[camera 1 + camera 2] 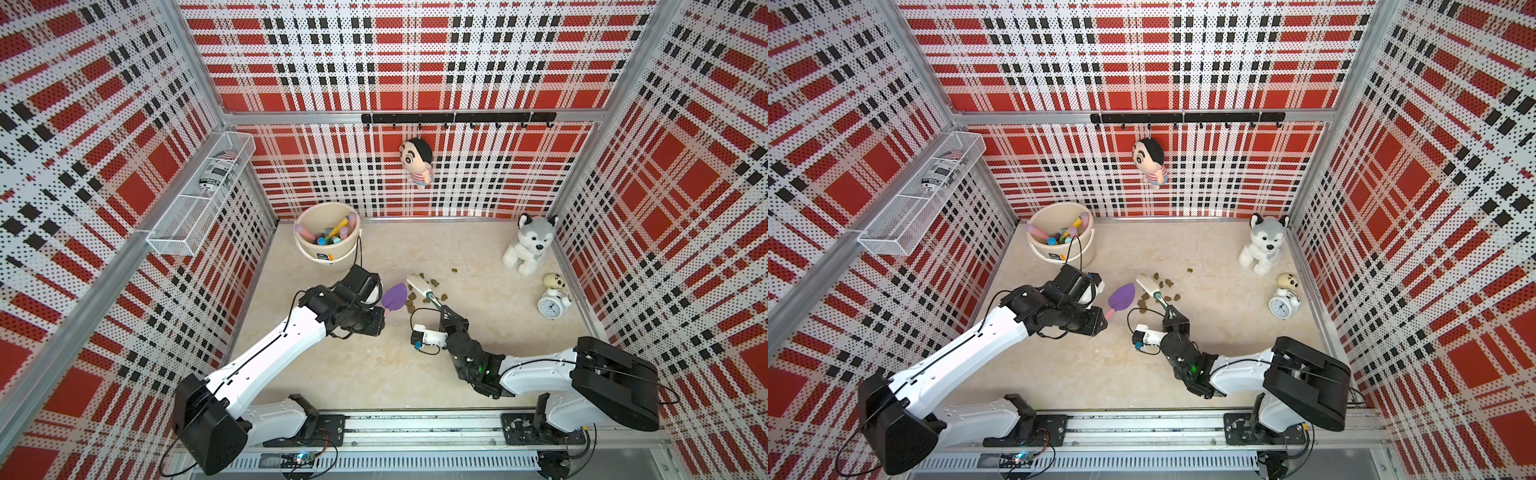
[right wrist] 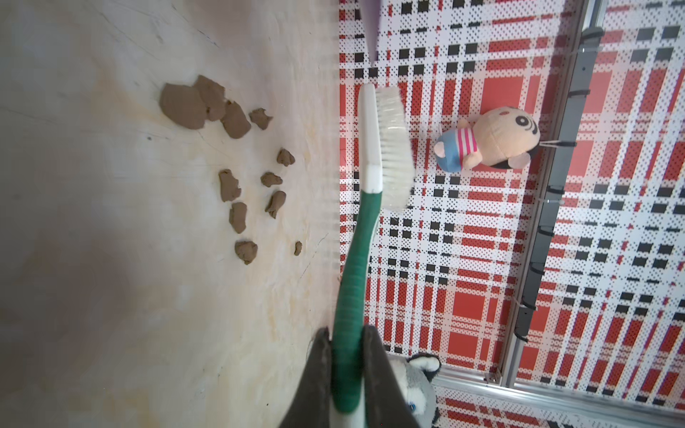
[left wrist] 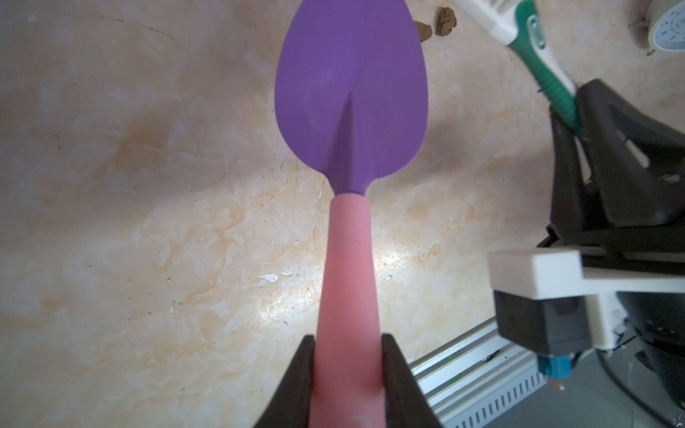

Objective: Brush the soil off the hand trowel and place it into the bucket
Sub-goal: Brush off the soil from the hand trowel.

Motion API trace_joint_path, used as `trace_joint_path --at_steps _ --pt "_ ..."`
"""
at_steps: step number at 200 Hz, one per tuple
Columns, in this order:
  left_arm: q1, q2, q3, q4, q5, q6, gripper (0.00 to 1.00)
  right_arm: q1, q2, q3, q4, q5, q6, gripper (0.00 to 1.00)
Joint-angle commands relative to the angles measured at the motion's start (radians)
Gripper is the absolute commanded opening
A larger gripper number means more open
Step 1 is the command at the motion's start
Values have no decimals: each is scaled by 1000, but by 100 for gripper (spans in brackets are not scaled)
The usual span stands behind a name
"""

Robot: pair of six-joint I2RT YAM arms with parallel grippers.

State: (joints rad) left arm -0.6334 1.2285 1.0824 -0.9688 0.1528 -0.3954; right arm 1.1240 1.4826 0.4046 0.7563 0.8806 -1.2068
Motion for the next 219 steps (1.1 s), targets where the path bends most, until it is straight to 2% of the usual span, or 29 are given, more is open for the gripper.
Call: trace_joint_path --at_steps 1,54,92,124,167,196,204,219 --pt "4 -22 21 17 32 6 0 60 62 -4 92 32 -29 0" --pt "-2 -13 -3 51 18 -3 0 139 65 61 102 -33 -99 0" --pt "2 -13 -17 51 -19 10 0 149 42 73 94 -49 -124 0" --pt "4 -33 -23 47 -13 10 0 110 29 70 69 -58 -113 0" --pt "8 -60 -41 41 -12 5 0 -10 22 33 111 -72 -86 0" --pt "9 -79 -60 41 -36 13 0 -40 -8 24 70 -64 25 0" --pt "9 -81 -63 41 -55 14 0 -40 -20 38 12 -61 88 0" --pt "9 -91 -71 57 -102 15 0 -42 -54 90 -176 -77 294 0"
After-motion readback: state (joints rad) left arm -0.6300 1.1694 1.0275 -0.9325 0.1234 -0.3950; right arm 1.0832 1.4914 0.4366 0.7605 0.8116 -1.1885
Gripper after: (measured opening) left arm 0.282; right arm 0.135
